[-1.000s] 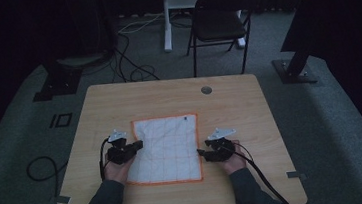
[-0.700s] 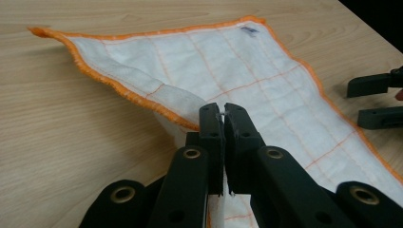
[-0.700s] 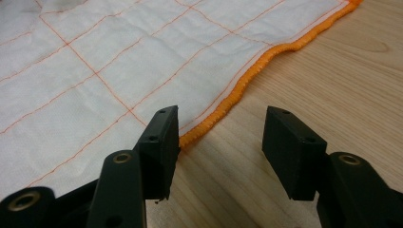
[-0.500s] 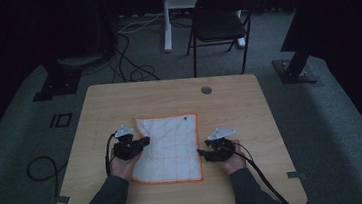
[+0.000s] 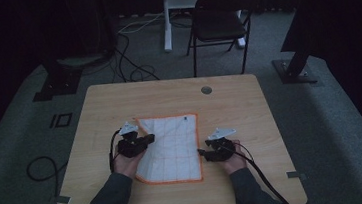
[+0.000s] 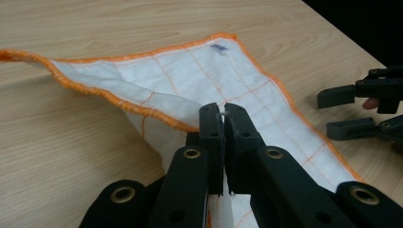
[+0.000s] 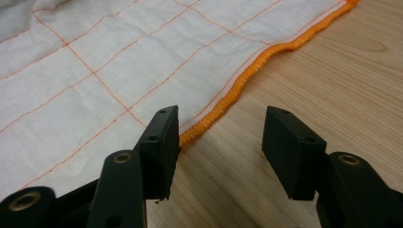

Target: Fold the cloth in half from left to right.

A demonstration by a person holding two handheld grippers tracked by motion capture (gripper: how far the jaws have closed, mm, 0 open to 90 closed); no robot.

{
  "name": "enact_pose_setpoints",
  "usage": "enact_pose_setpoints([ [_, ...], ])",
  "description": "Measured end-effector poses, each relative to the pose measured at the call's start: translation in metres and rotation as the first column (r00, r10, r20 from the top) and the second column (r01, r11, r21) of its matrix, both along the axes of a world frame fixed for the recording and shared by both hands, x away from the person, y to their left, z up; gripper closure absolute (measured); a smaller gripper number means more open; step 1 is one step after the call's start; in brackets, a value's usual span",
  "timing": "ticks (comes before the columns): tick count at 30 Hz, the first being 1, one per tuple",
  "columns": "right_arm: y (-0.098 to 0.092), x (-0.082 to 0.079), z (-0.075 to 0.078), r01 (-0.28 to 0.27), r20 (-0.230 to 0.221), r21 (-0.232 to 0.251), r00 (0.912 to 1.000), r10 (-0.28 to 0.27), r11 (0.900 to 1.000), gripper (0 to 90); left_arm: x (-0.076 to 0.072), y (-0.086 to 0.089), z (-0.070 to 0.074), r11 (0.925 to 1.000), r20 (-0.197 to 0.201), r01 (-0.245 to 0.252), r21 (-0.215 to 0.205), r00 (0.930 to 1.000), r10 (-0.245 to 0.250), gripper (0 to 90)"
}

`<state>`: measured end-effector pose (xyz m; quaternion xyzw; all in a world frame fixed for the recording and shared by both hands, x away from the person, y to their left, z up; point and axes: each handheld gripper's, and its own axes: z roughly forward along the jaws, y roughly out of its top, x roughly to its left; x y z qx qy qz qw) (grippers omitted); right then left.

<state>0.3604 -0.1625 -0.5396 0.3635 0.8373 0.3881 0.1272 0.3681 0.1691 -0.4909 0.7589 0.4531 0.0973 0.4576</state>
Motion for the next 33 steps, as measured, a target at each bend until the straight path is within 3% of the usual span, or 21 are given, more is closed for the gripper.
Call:
enact_pose_setpoints([
  [16,-0.002,0.001,-0.001,0.006,-0.002,-0.003,1.0,-0.006,1.0,46.9,0.006,-0.024,0.007,0.9986,0.019,0.052,0.006,0.9985,-0.052,87.7],
  [33,-0.003,0.001,-0.001,0.013,0.005,-0.024,0.9999,-0.013,1.0,46.9,0.013,-0.06,0.011,0.9907,0.035,0.134,0.022,0.9903,-0.135,87.7],
])
